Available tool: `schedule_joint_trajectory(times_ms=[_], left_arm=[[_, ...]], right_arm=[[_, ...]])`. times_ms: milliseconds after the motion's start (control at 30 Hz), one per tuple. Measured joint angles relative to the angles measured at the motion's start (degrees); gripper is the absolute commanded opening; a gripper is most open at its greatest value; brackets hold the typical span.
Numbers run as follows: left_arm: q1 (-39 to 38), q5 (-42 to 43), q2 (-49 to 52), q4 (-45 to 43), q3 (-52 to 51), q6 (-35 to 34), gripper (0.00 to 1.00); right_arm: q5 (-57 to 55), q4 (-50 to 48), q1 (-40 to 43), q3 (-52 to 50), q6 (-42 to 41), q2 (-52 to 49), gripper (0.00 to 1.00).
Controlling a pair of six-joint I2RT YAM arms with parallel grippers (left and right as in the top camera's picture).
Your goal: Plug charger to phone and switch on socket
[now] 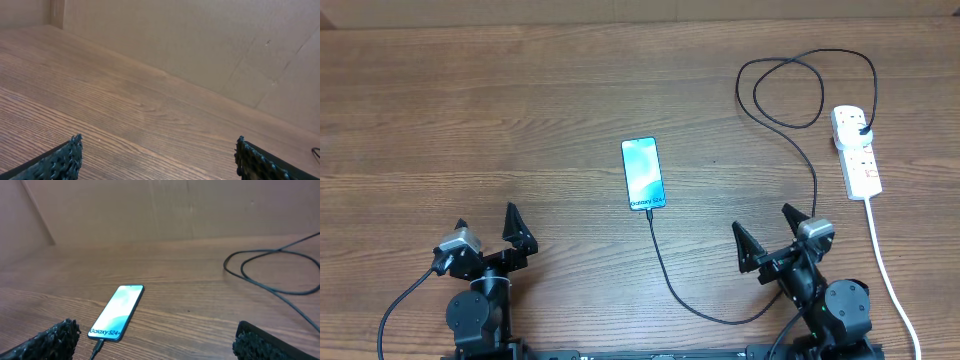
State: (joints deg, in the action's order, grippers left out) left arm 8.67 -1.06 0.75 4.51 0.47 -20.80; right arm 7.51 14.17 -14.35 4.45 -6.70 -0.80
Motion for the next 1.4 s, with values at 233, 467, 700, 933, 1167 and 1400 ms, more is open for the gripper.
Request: schedule_joint_trajectory(times_ms=[233, 467, 700, 933, 1167, 1400], left_arm=[[0.02, 0.0, 0.0, 0.0, 0.0, 0.0, 1.0], [0.02, 0.0, 0.0, 0.0, 0.0, 0.0, 1.0], [0.02, 0.0, 0.0, 0.0, 0.0, 0.0, 1.0], [0.0, 0.0, 0.0, 0.0, 0.0, 0.0, 0.99], [0.0, 0.0, 0.0, 0.0, 0.0, 0.0, 1.0], [0.0, 0.0, 0.0, 0.0, 0.0, 0.0, 0.99]], right_arm=[[-0.02, -11.02, 0.0, -3.04, -0.79, 0.17, 1.0], [0.0, -9.92, 0.0, -3.39, -0.79, 0.17, 1.0], [-0.02, -9.92, 0.0, -3.39, -0.81, 0.17, 1.0], [-0.02, -9.92, 0.0, -3.39, -0.81, 0.17, 1.0], [-0.02, -9.94, 0.0, -3.39, -0.79, 0.17, 1.0], [0.0, -9.97, 0.0, -3.39, -0.81, 0.17, 1.0]])
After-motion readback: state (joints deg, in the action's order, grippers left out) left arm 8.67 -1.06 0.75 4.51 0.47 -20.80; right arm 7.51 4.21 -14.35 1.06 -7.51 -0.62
